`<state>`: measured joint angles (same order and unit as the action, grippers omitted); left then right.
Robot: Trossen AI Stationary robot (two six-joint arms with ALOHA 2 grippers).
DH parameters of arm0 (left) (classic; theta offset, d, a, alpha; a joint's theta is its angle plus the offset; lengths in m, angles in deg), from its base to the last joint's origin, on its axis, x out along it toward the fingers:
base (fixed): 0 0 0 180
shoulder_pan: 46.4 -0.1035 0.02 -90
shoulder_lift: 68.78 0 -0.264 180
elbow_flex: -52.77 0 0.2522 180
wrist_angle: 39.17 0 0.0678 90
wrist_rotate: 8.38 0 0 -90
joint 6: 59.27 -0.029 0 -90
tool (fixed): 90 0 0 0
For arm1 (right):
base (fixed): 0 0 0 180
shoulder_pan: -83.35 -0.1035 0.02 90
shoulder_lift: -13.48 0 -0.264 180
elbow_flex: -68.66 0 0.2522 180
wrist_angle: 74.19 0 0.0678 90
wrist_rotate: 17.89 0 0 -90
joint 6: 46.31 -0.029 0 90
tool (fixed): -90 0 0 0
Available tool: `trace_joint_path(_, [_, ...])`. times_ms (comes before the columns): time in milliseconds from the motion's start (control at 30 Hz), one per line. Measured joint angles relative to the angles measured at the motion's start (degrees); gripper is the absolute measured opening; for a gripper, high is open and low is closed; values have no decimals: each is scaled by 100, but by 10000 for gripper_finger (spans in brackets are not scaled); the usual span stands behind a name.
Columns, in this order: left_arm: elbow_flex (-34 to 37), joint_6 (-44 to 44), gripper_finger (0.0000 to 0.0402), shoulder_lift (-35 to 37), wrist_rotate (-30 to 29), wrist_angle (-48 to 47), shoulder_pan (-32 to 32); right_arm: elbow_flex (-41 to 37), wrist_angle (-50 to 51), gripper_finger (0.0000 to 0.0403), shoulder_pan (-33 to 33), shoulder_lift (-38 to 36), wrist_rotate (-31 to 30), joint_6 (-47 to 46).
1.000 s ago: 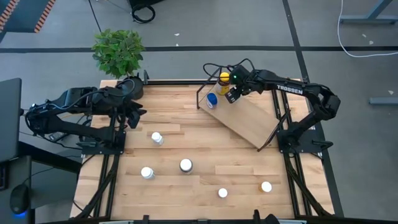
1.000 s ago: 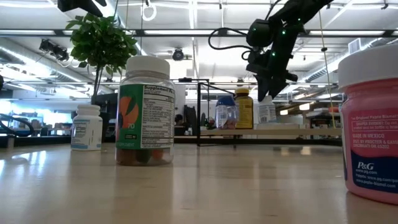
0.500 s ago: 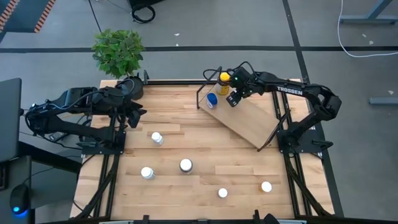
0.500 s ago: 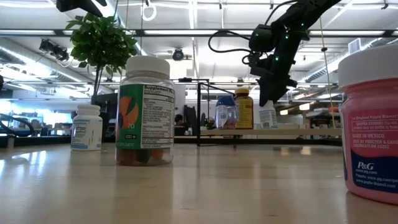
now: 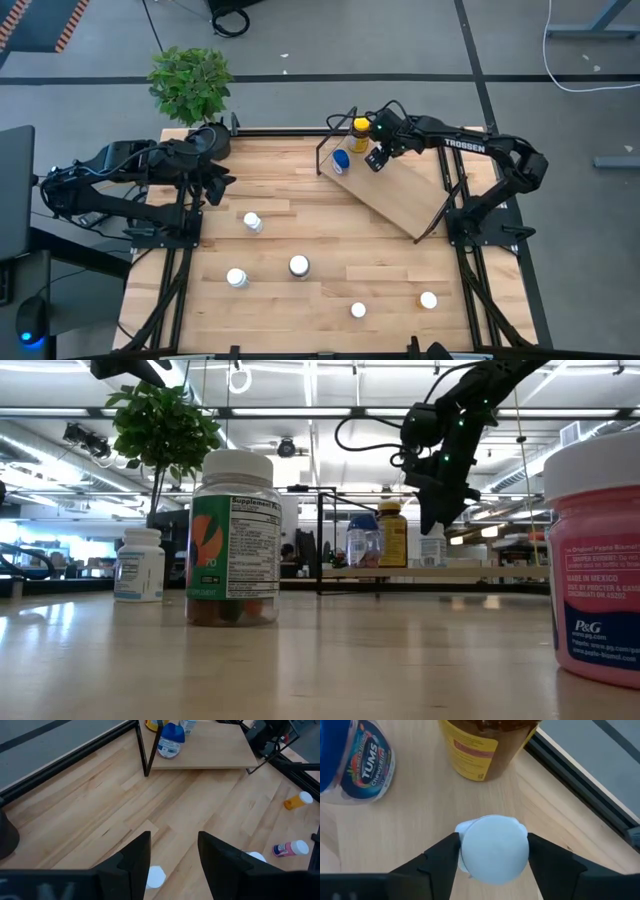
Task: Pick and place medicine bottles onto shelf by color
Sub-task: Put the top white and blue medicine bottle on the shelf
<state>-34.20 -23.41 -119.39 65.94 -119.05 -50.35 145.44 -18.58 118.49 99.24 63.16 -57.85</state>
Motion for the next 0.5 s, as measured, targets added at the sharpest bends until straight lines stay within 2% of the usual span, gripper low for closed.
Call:
trace_joint_path(267, [2,0,169,0,0,0,0,-13,58,256,1,-33,43,-29])
trace_joint_path(500, [2,-11,169,0,-116,2,0,-7,15,259,-31,-489,105,-179])
